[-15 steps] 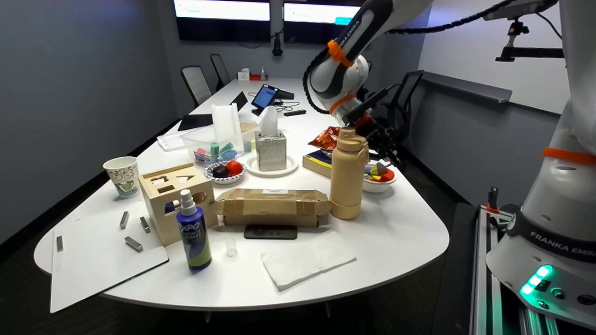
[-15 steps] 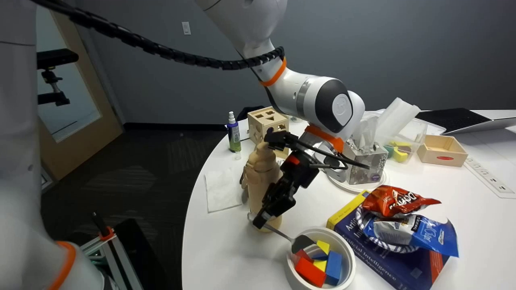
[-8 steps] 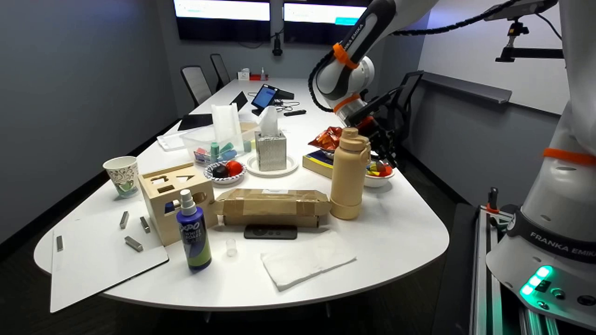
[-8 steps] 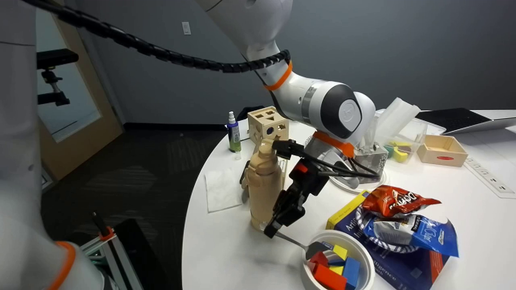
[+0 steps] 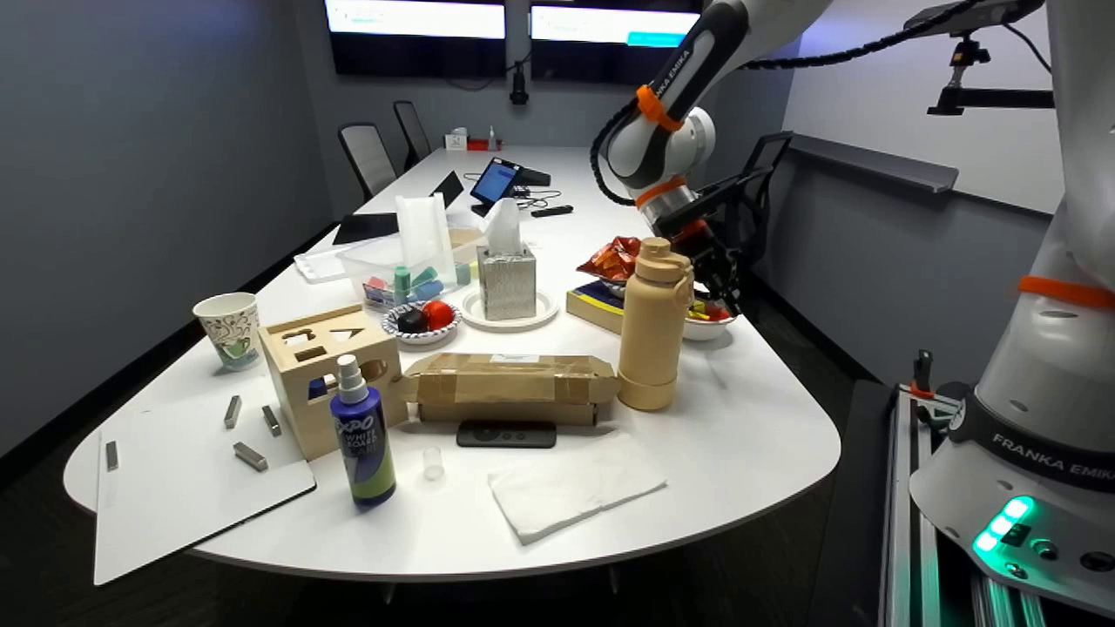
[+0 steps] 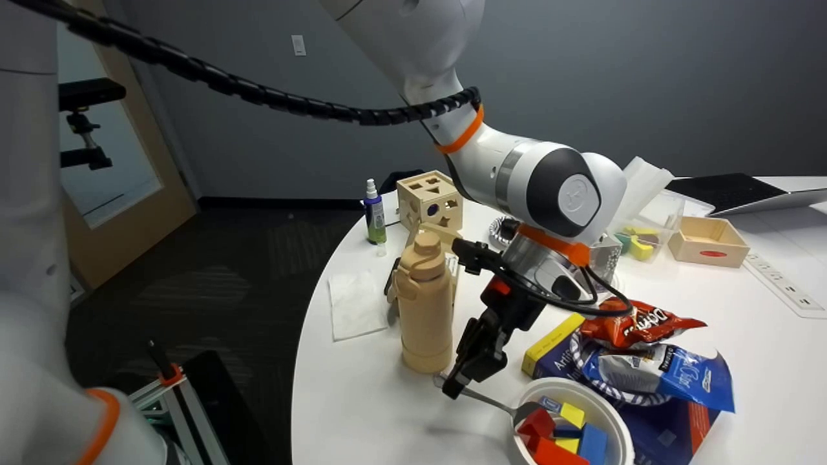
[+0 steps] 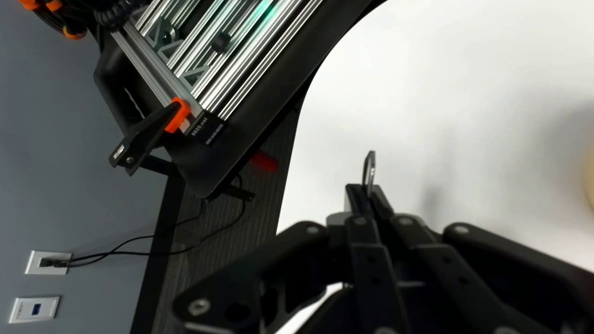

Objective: Use the spoon to stir in the white bowl

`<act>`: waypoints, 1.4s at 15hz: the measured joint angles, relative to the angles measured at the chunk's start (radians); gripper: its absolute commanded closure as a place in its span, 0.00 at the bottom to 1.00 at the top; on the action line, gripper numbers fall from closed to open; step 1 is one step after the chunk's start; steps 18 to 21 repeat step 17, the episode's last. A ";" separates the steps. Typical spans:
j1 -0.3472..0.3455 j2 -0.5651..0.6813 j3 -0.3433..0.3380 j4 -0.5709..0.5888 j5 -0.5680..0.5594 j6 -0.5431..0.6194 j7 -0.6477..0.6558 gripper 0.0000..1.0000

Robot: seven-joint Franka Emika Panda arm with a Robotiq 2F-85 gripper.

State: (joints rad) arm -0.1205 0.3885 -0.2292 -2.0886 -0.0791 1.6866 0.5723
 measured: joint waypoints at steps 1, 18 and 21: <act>0.000 0.000 0.000 -0.008 0.000 0.011 0.000 0.78; 0.000 0.000 0.002 -0.075 0.029 0.132 -0.052 0.00; 0.000 0.000 0.002 -0.075 0.029 0.132 -0.052 0.00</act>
